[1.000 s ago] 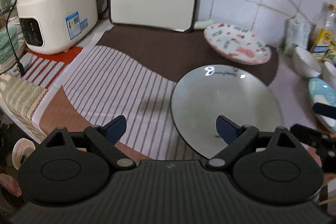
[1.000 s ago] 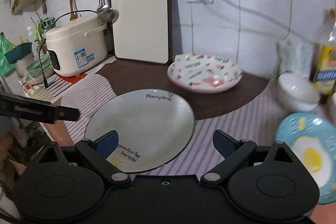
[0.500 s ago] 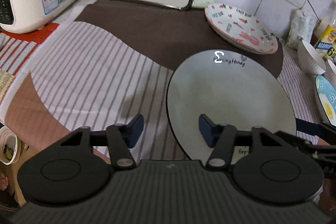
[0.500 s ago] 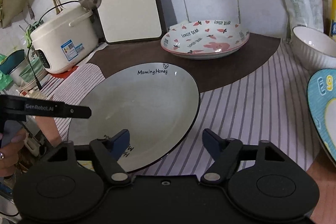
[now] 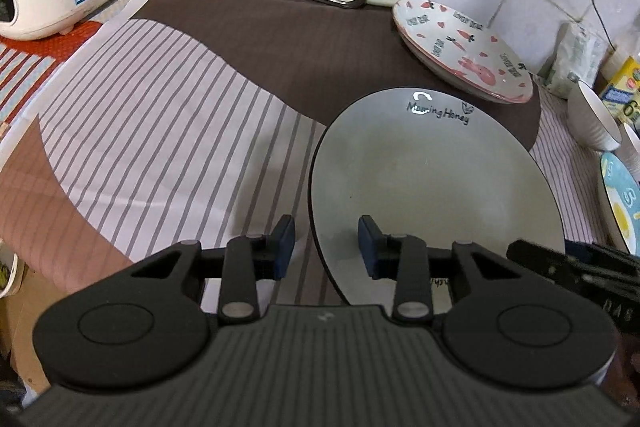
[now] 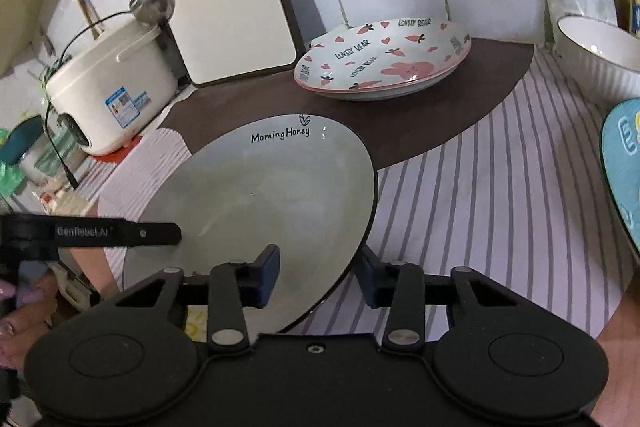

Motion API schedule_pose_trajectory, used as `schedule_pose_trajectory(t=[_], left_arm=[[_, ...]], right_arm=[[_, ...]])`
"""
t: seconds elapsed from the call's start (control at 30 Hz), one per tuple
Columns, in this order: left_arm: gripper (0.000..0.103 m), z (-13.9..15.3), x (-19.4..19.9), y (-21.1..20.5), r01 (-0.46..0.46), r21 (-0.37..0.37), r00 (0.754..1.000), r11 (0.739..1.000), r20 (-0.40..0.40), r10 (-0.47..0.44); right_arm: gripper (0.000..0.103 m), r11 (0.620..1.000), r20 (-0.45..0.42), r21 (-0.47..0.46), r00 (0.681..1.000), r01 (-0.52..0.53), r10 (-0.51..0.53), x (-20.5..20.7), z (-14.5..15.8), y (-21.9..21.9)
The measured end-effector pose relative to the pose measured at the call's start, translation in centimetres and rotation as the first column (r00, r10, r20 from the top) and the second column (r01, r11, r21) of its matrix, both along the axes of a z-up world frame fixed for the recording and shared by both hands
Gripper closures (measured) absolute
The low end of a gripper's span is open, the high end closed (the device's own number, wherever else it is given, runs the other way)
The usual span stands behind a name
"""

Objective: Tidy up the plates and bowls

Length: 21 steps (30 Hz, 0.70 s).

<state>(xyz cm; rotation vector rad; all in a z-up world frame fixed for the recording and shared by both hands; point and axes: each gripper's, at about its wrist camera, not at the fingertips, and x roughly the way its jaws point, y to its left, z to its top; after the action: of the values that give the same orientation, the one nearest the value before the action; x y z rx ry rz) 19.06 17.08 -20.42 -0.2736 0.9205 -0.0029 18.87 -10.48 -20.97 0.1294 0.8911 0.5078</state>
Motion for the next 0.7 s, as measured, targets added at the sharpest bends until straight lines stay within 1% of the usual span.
schedule_pose_trajectory(t=[0.03,0.1,0.13,0.17,0.2,0.3,0.4,0.43,0.57,0.7], left_arm=[[0.068,0.0,0.0,-0.1,-0.011,0.001,1.0,1.0,0.0,0.011],[0.068,-0.1,0.0,-0.5,-0.029,0.014,1.0,0.999,0.004,0.029],[0.069,-0.1,0.0,-0.7,-0.034,0.019,0.999,0.999,0.007,0.034],[0.071,-0.1,-0.1,-0.9,-0.033,0.02,0.999,0.999,0.012,0.033],[0.074,-0.1,-0.1,-1.3,-0.027,0.017,0.999,0.999,0.017,0.027],[0.074,-0.1,-0.1,-1.8,-0.034,0.044,0.999,0.998,0.017,0.034],[0.074,0.1,0.0,-1.8,-0.026,0.014,1.0,1.0,0.009,0.026],[0.074,0.2,0.0,-2.0,-0.014,0.015,1.0,1.0,0.014,0.014],[0.075,1.1,-0.1,-4.4,0.046,0.058,0.997,0.997,0.053,-0.05],[0.075,1.6,0.7,-6.4,0.094,0.034,0.993,0.995,0.064,-0.096]], right_arm=[[0.059,1.0,0.001,-0.002,1.0,-0.007,0.007,0.1,0.0,-0.1],[0.068,1.0,0.002,-0.009,1.0,-0.001,0.001,0.2,0.0,-0.4],[0.076,1.0,0.007,-0.012,1.0,0.009,-0.009,0.2,0.0,-0.6],[0.078,1.0,-0.003,0.005,1.0,0.014,-0.014,0.4,0.0,-0.9],[0.079,1.0,-0.012,0.015,1.0,0.021,-0.021,0.5,0.0,-1.1],[0.08,1.0,-0.028,0.009,1.0,0.015,-0.015,0.4,0.3,-1.1],[0.08,1.0,-0.014,0.002,1.0,0.014,-0.014,0.2,1.0,-1.5],[0.08,1.0,-0.012,0.004,1.0,0.021,-0.021,0.2,1.1,-1.7],[0.08,0.998,0.011,0.002,0.998,0.064,-0.064,0.0,2.1,-3.5],[0.08,0.994,0.03,-0.003,0.994,0.108,-0.108,-0.4,3.1,-5.8]])
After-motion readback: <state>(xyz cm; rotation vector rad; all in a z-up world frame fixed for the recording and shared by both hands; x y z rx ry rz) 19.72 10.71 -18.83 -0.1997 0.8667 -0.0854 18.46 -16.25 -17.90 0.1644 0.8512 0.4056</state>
